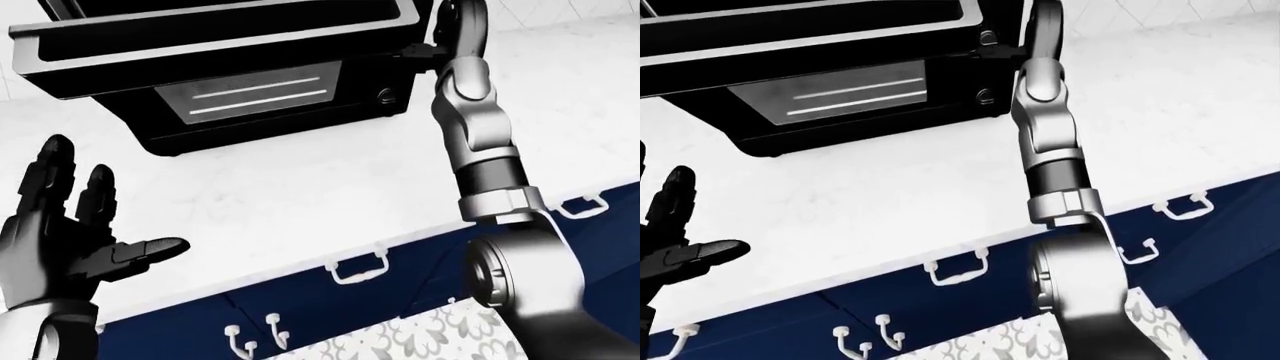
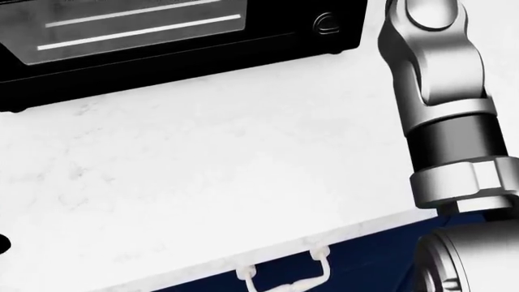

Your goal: Close the toaster oven door.

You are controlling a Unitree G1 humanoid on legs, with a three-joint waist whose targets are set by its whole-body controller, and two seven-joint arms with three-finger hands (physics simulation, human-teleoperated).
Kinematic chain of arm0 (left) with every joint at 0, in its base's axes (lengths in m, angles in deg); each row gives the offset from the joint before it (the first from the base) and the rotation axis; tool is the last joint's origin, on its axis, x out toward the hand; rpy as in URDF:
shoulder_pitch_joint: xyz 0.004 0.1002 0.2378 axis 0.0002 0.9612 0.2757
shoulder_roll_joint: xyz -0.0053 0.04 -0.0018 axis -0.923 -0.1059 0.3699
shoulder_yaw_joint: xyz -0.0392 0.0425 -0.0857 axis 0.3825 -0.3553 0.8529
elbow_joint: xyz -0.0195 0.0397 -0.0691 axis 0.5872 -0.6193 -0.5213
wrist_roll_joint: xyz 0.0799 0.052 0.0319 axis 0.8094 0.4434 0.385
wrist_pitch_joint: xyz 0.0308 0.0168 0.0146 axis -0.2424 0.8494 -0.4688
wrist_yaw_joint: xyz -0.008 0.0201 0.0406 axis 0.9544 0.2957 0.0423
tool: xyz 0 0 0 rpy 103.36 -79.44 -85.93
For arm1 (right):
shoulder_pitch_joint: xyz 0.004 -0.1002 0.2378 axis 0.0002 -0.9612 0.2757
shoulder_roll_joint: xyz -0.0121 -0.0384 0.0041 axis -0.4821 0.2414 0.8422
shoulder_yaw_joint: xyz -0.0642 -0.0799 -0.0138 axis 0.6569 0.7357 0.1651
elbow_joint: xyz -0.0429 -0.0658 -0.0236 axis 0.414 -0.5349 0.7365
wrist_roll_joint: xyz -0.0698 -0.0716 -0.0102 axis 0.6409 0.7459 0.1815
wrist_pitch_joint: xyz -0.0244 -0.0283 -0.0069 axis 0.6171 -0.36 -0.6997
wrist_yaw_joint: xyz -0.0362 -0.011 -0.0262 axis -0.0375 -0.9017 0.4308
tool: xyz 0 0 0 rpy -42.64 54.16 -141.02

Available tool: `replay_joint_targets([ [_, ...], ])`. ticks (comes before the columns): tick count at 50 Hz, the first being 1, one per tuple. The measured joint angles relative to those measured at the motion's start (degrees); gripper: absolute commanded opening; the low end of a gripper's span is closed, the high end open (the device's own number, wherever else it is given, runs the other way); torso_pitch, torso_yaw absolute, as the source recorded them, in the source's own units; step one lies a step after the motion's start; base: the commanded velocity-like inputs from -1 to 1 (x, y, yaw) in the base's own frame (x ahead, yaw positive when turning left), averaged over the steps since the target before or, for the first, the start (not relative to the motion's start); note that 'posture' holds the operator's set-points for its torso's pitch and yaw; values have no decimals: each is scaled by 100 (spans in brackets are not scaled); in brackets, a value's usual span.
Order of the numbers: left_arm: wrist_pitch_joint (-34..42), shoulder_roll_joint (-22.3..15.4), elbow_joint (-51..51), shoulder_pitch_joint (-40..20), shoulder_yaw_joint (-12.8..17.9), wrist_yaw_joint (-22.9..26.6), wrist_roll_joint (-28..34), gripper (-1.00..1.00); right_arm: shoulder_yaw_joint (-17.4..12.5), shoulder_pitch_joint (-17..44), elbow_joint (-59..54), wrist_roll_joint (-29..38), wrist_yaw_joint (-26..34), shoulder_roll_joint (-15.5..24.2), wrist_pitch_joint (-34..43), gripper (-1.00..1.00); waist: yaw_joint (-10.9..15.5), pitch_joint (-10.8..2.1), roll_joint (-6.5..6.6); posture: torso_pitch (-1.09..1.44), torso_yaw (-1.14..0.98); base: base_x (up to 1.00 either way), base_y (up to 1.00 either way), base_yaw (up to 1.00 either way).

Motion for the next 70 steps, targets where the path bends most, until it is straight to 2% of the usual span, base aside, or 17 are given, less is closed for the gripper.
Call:
replay_joint_targets([
  [6, 104, 121, 193, 28, -58, 50, 50, 100, -2, 28, -83, -4, 11, 11, -40, 100, 1, -4, -17, 0, 0, 0, 0, 0],
  [16, 364, 298, 522, -30, -439, 26, 79, 100, -23, 50, -117, -5, -14, 38, -34, 100, 12, -3, -34, 0, 0, 0, 0, 0],
  [21, 467, 362, 728, -102, -891, -21, 132, 100, -22, 76, -155, -9, -23, 32, -53, 100, 4, -15, -36, 0, 0, 0, 0, 0],
  [27, 550, 408, 826, -136, -1085, 38, 227, 100, -29, 118, -160, -10, -18, 45, -78, 100, 2, -28, -36, 0, 0, 0, 0, 0],
  [30, 532, 430, 807, -130, -1373, 99, 386, 100, -44, 139, -187, -8, -18, 66, -74, 100, 12, -29, -46, 0, 0, 0, 0, 0],
  [34, 543, 485, 796, -127, -1906, 289, 673, 100, -59, 115, -148, -20, -45, 62, -95, 100, 13, -36, -63, 0, 0, 0, 0, 0],
  [38, 795, 535, 821, -387, -2121, 417, 738, 100, -68, 104, -120, -40, -70, 45, -104, 100, 13, -47, -74, 0, 0, 0, 0, 0],
  [45, 563, 560, 315, -613, -2616, 665, 1262, 100, -77, 112, -84, -50, -79, 54, -134, 100, 21, -68, -97, 0, 0, 0, 0, 0],
  [57, 272, 513, -466, -1135, -2950, 1178, 1850, 100, -89, 114, -99, -76, -95, 60, -134, 100, 21, -76, -128, 0, 0, 0, 0, 0],
  [70, 157, 383, -925, -1880, -2865, 1482, 2205, 100, -89, 73, 9, -87, -105, 67, -75, 100, 27, -75, -146, 0, 0, 0, 0, 0],
])
